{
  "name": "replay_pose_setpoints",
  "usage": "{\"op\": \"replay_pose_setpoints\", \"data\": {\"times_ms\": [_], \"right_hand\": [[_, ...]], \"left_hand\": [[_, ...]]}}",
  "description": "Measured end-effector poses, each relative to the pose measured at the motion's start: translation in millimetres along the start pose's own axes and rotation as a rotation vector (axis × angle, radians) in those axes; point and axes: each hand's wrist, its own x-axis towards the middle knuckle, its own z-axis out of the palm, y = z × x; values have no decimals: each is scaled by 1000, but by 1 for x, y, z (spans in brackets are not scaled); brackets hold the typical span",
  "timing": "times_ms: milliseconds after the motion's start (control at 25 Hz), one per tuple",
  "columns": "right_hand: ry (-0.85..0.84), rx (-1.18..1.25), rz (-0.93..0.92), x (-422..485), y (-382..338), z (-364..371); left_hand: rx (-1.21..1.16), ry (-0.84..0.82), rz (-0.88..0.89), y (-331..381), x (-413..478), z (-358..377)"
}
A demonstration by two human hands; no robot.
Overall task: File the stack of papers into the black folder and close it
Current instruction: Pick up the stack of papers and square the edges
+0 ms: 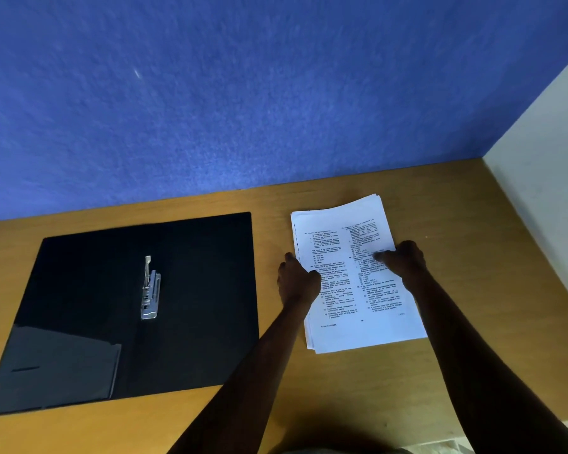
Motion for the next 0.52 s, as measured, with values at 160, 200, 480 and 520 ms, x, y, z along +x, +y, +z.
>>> {"op": "replay_pose_setpoints", "data": {"times_ms": [160, 200, 480, 520], "right_hand": [[-54, 224, 12, 2, 1, -6], [-76, 269, 23, 3, 1, -10], [-284, 371, -104, -6, -5, -22], [-257, 374, -146, -9, -7, -23]], "left_hand": [[-50, 2, -10, -3, 6, 0], [-56, -1, -13, -3, 7, 0], [-51, 12, -2, -11, 16, 0], [-47, 17, 1, -11, 18, -2]]}}
